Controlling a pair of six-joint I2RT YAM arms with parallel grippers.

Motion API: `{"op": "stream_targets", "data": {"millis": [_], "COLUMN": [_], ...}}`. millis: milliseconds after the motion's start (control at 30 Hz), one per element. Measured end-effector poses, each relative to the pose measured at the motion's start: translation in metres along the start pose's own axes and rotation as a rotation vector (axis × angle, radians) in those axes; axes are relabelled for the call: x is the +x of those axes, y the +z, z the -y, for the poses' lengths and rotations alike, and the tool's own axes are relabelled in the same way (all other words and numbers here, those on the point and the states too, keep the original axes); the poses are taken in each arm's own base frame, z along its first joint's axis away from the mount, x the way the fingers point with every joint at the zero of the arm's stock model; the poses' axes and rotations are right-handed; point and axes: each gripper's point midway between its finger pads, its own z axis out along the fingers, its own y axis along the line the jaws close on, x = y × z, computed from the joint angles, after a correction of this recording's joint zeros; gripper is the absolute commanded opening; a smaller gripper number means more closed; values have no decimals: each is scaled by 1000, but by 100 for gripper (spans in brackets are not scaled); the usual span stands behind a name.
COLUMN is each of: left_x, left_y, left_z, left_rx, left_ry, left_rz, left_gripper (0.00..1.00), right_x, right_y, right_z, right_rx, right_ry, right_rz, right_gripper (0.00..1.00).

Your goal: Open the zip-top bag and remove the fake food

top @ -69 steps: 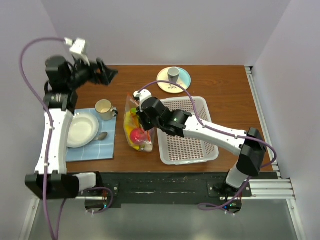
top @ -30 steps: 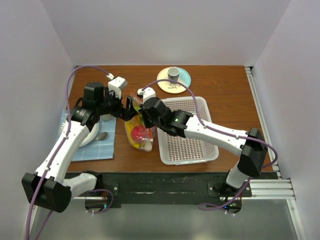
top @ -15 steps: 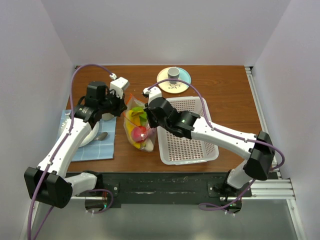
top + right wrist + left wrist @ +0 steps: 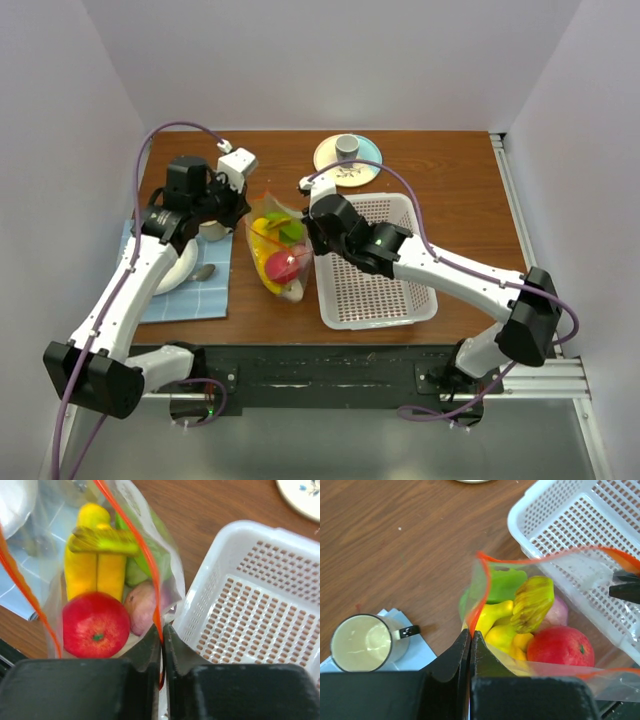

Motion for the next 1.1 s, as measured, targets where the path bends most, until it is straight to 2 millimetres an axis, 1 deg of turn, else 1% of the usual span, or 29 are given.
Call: {"op": "stream_targets", "data": {"millis": [33, 67, 133, 200, 233, 367, 467, 533, 600, 667, 700, 733, 767, 833, 933, 1000, 1100], "left_x": [2, 4, 6, 8, 8, 10, 13, 14, 14, 14, 14, 14, 14, 14, 14, 14, 14], "left_y": [1, 3, 5, 7, 8, 12, 16, 17, 18, 18, 18, 18, 18, 18, 18, 18, 18], "left_z": [2, 4, 8, 11, 13, 17, 19, 20, 20, 21, 21, 21, 21, 21, 20, 20, 20], "left_rx": [13, 28, 47, 69, 77, 102, 115, 119, 120, 121, 121, 121, 121, 120, 121, 121, 121], "left_ry": [-2, -3, -2, 4, 6, 12, 11, 11, 11, 12, 12, 12, 12, 13, 17, 20, 27], "left_rz": [-6, -14, -25, -32, -34, -43, -54, -59, -60, -60, -60, -60, -60, -60, -60, -60, -60], "left_gripper": [0, 0, 0, 0, 0, 0, 0, 0, 0, 0, 0, 0, 0, 0, 0, 0, 0], "right_x": [-7, -16, -37, -56, -62, -78, -90, -98, -98, -93, -85, -81, -71, -52, -33, -31, -35], "right_y": [-1, -4, -10, -15, -18, -25, -30, -30, -24, -13, -2, 3, 10, 23, 35, 39, 41], "right_z": [-2, -4, -12, -20, -23, -36, -55, -67, -76, -84, -88, -89, -90, -89, -84, -82, -79], "right_rx": [-6, -16, -57, -104, -122, -205, -298, -352, -386, -412, -425, -429, -437, -441, -434, -426, -405], "right_ry": [-16, -32, -70, -113, -133, -225, -288, -330, -374, -425, -464, -479, -504, -553, -608, -639, -670], "right_rz": [9, 25, 68, 120, 139, 189, 224, 252, 254, 236, 212, 200, 171, 114, 55, 52, 70], "right_gripper": [46, 51, 55, 58, 58, 56, 56, 56, 56, 56, 57, 57, 57, 59, 62, 63, 65]}}
